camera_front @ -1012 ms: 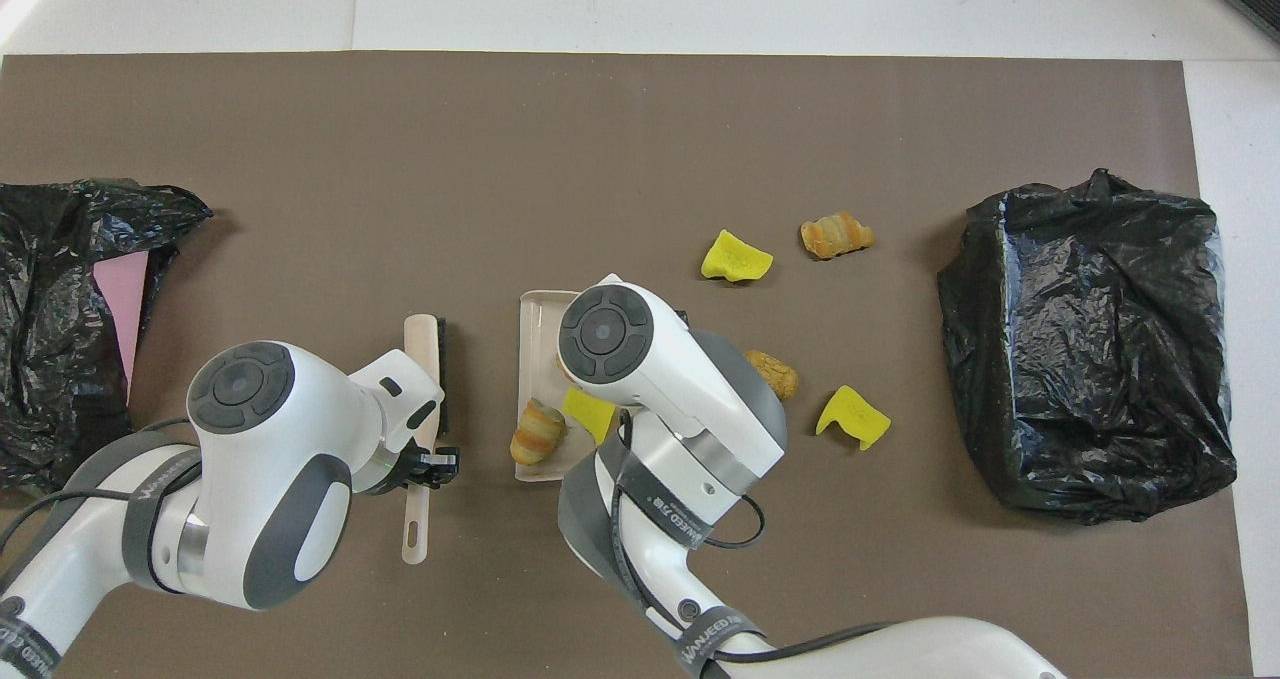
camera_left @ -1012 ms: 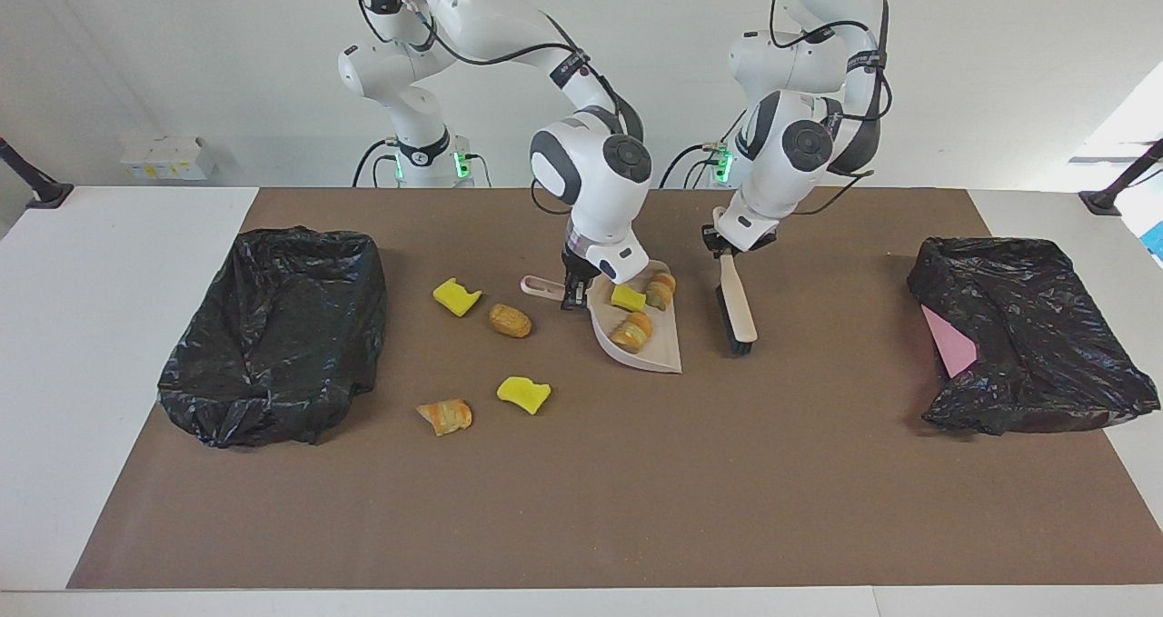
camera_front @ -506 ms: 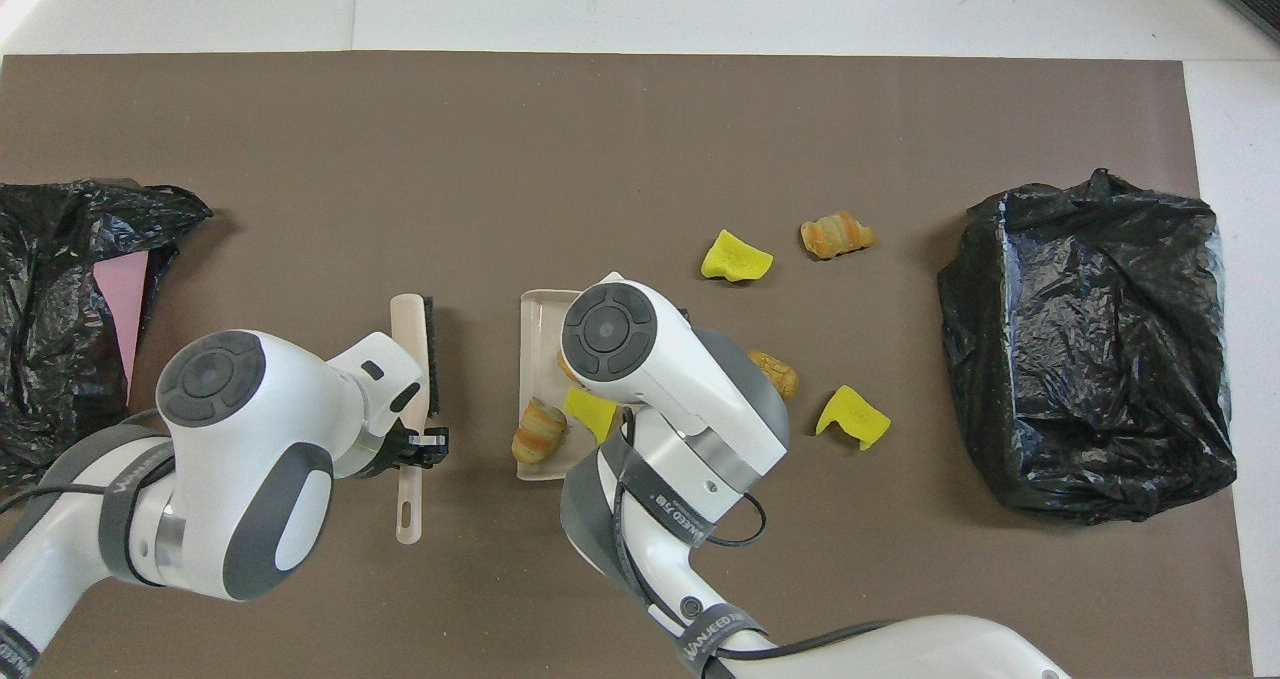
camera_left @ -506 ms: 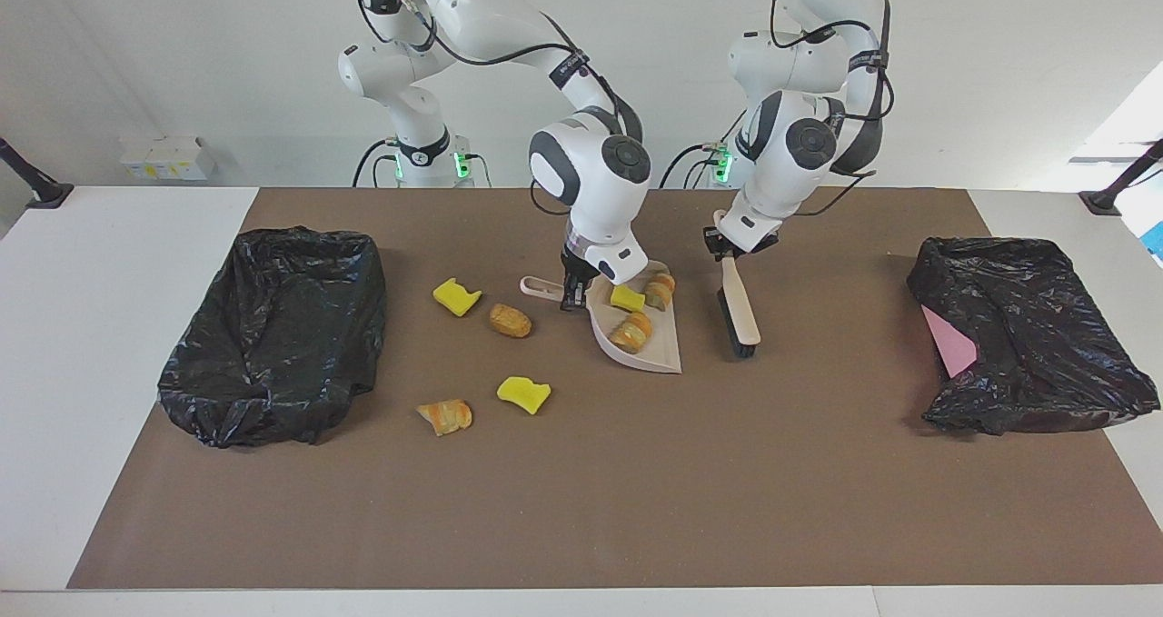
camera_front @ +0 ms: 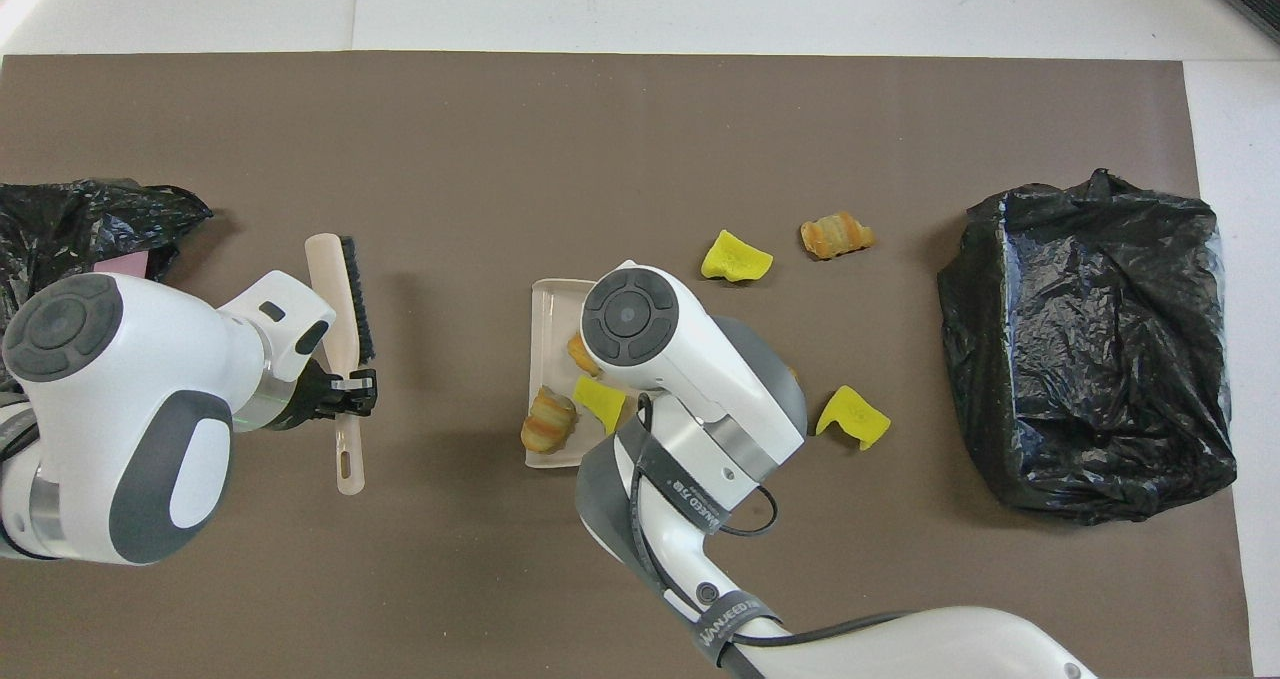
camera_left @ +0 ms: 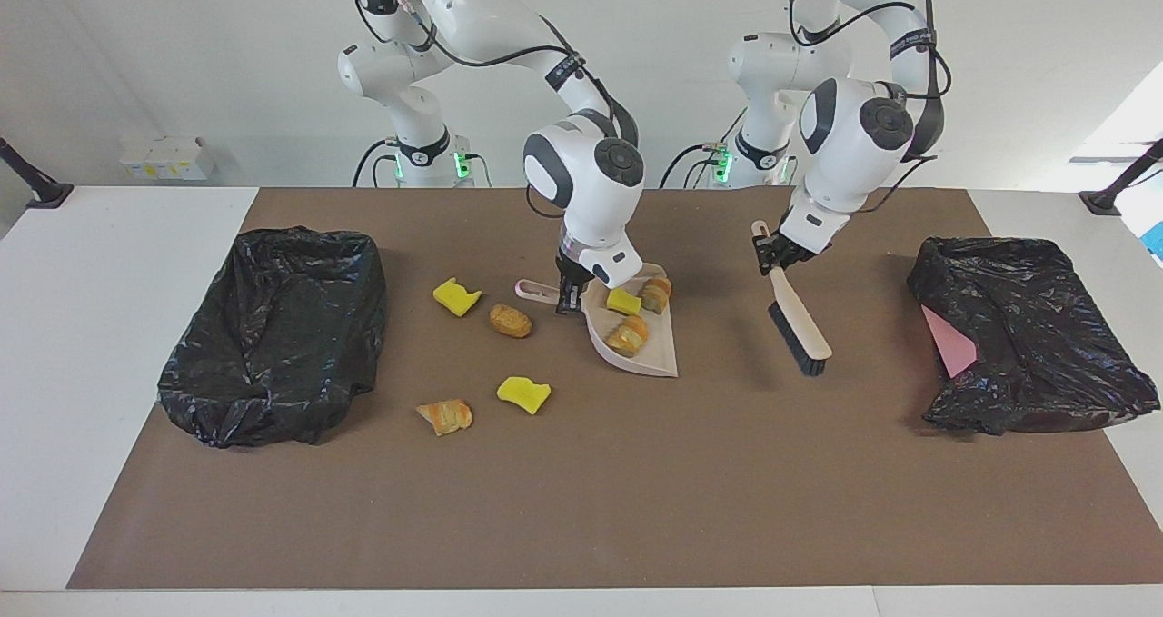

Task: Sweep and dump trash in bin
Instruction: 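Carry the dustpan to the black bag and tip it with the right gripper, then bring the dustpan back and set it down with the right gripper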

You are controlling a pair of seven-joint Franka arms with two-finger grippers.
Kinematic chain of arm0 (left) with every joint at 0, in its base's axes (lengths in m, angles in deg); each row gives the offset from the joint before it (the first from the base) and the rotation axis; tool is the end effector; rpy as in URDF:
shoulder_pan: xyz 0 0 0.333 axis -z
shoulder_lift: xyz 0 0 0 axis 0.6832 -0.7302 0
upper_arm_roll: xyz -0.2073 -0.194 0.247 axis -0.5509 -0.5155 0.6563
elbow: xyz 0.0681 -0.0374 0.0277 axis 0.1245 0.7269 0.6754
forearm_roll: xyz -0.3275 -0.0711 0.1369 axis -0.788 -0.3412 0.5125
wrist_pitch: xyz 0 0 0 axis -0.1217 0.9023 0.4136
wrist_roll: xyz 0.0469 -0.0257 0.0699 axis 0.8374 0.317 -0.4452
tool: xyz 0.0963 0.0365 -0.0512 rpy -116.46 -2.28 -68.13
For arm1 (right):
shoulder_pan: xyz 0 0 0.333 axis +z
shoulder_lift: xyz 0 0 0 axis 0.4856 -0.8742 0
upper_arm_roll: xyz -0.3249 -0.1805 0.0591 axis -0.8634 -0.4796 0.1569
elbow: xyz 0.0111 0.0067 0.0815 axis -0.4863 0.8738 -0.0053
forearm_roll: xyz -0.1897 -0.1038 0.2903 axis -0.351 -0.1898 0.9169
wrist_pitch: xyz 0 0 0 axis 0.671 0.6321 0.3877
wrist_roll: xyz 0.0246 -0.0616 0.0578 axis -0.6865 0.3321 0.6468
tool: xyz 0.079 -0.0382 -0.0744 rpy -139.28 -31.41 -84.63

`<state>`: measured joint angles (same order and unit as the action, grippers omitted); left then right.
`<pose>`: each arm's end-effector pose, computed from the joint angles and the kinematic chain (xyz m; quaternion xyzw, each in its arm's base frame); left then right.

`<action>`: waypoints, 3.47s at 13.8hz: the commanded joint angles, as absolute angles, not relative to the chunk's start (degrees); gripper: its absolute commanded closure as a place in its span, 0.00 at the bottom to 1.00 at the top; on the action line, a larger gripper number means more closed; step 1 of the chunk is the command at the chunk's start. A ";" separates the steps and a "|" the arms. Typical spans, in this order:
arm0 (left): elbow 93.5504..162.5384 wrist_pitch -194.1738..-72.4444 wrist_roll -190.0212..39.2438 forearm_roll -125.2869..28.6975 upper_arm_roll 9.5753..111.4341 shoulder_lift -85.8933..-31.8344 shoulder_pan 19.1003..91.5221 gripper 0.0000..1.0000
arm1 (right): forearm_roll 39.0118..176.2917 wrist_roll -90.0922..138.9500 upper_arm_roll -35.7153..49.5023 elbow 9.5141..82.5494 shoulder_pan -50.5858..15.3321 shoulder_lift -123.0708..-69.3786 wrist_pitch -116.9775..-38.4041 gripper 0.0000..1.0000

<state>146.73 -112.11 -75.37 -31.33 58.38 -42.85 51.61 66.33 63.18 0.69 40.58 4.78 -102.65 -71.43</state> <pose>0.4482 -0.1194 0.4791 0.9962 0.0512 -0.0538 0.0459 0.5283 0.3487 0.4232 0.7254 0.6793 -0.0837 0.0729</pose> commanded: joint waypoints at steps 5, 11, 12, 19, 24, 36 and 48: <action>149.71 -111.55 -80.05 -30.63 57.56 -42.21 55.55 1.00 | 66.25 82.05 1.36 42.21 -9.78 -89.07 -64.35 1.00; 154.18 -115.76 -94.98 -32.38 57.47 -42.04 70.49 1.00 | 66.34 100.42 1.36 42.47 -27.87 -82.47 -61.78 1.00; 155.76 -117.78 -97.28 -32.39 57.47 -41.95 72.69 1.00 | 66.77 102.72 1.36 42.47 -31.22 -82.47 -61.78 1.00; 161.40 -122.81 -98.53 -39.77 57.38 -40.63 82.64 1.00 | 54.25 108.02 0.92 47.83 -43.29 -80.88 -69.42 1.00; 161.40 -121.93 -102.31 -39.86 57.38 -40.02 84.66 1.00 | 33.89 94.46 1.01 56.60 -37.78 -76.33 -73.12 1.00; 151.40 -121.66 -85.47 -32.30 58.00 -44.93 64.05 0.00 | 12.38 85.95 1.89 56.12 -30.02 -74.82 -58.02 1.00; 129.53 -109.92 -60.74 -29.85 58.08 -51.35 41.86 0.00 | 36.34 61.57 3.12 25.88 -14.74 -94.41 -46.32 1.00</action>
<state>135.12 -115.64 -61.21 -31.45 58.75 -50.56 42.61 32.32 68.82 3.01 32.39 -16.74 -90.13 -49.15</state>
